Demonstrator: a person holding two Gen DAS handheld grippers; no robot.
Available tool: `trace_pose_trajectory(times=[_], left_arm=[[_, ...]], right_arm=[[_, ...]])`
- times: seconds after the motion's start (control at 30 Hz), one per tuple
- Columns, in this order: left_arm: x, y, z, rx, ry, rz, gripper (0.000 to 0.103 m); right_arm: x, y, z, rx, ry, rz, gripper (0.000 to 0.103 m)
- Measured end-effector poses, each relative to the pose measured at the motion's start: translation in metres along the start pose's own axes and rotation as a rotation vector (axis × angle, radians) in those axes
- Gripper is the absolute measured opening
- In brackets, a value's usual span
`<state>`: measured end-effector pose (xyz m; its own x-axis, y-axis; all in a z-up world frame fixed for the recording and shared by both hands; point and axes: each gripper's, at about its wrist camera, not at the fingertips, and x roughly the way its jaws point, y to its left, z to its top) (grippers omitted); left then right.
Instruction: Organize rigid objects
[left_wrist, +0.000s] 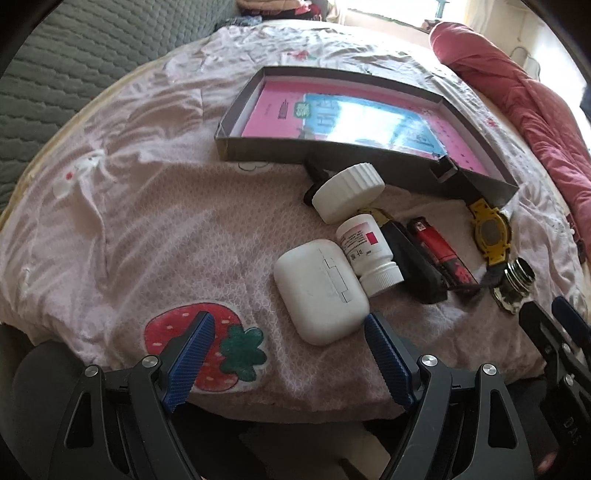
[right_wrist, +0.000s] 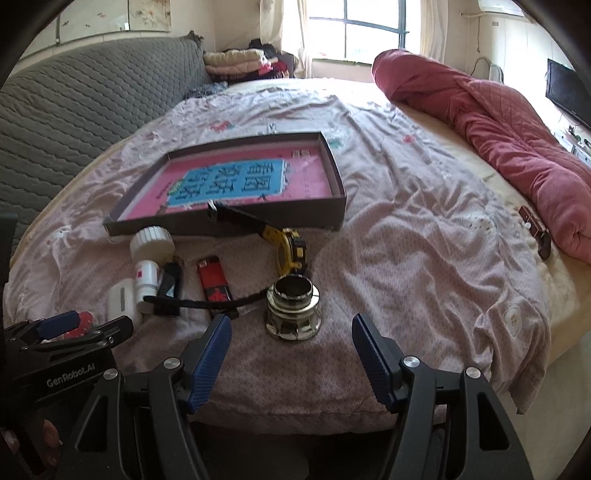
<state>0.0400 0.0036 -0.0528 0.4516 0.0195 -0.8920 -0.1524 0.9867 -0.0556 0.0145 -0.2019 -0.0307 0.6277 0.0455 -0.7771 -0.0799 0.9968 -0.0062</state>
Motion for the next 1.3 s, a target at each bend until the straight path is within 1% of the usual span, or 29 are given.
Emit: trace_pose_trajectory(times=[0.17, 0.3, 0.37, 0.47, 0.6, 0.73, 0.8, 0.87, 0.9, 0.97, 1.03, 1.07, 1.13, 1.3], left_arm=[[0.006, -0.005, 0.003, -0.001, 0.004, 0.006, 0.084], [0.010, -0.005, 0.007, -0.029, 0.009, 0.008, 0.084], [0.012, -0.006, 0.009, -0.037, 0.010, 0.021, 0.084], [0.018, -0.005, 0.012, -0.056, 0.026, 0.024, 0.084], [0.019, 0.000, 0.014, -0.050, 0.014, 0.038, 0.084], [0.022, 0.010, 0.018, -0.066, 0.025, 0.008, 0.083], [0.022, 0.013, 0.019, -0.060, 0.022, 0.001, 0.081], [0.021, 0.014, 0.020, -0.042, 0.009, -0.004, 0.072], [0.021, 0.014, 0.020, -0.031, 0.005, -0.004, 0.070], [0.022, 0.016, 0.021, -0.023, 0.006, -0.015, 0.066], [0.022, 0.020, 0.021, -0.030, 0.008, -0.028, 0.063], [0.022, 0.020, 0.022, -0.030, 0.004, -0.031, 0.059], [0.022, 0.020, 0.023, -0.015, -0.003, -0.030, 0.053], [0.028, 0.021, 0.027, -0.016, 0.008, -0.050, 0.052]], right_arm=[[0.006, -0.002, 0.000, 0.014, 0.019, 0.011, 0.067], [0.011, -0.002, 0.002, 0.012, 0.030, 0.016, 0.067], [0.014, -0.002, 0.003, 0.011, 0.033, 0.016, 0.067], [0.019, -0.005, 0.004, 0.017, 0.039, 0.022, 0.067], [0.027, -0.011, 0.006, 0.031, 0.058, 0.036, 0.067], [0.033, -0.015, 0.008, 0.034, 0.065, 0.034, 0.062], [0.034, -0.015, 0.009, 0.030, 0.057, 0.032, 0.058], [0.036, -0.013, 0.011, 0.018, 0.052, 0.035, 0.053], [0.037, -0.012, 0.011, 0.011, 0.054, 0.035, 0.051], [0.041, -0.009, 0.012, -0.004, 0.062, 0.045, 0.042], [0.044, -0.007, 0.012, -0.016, 0.069, 0.053, 0.038], [0.044, -0.006, 0.012, -0.019, 0.066, 0.055, 0.037], [0.046, -0.007, 0.013, -0.018, 0.063, 0.061, 0.037], [0.053, -0.007, 0.014, -0.010, 0.071, 0.073, 0.037]])
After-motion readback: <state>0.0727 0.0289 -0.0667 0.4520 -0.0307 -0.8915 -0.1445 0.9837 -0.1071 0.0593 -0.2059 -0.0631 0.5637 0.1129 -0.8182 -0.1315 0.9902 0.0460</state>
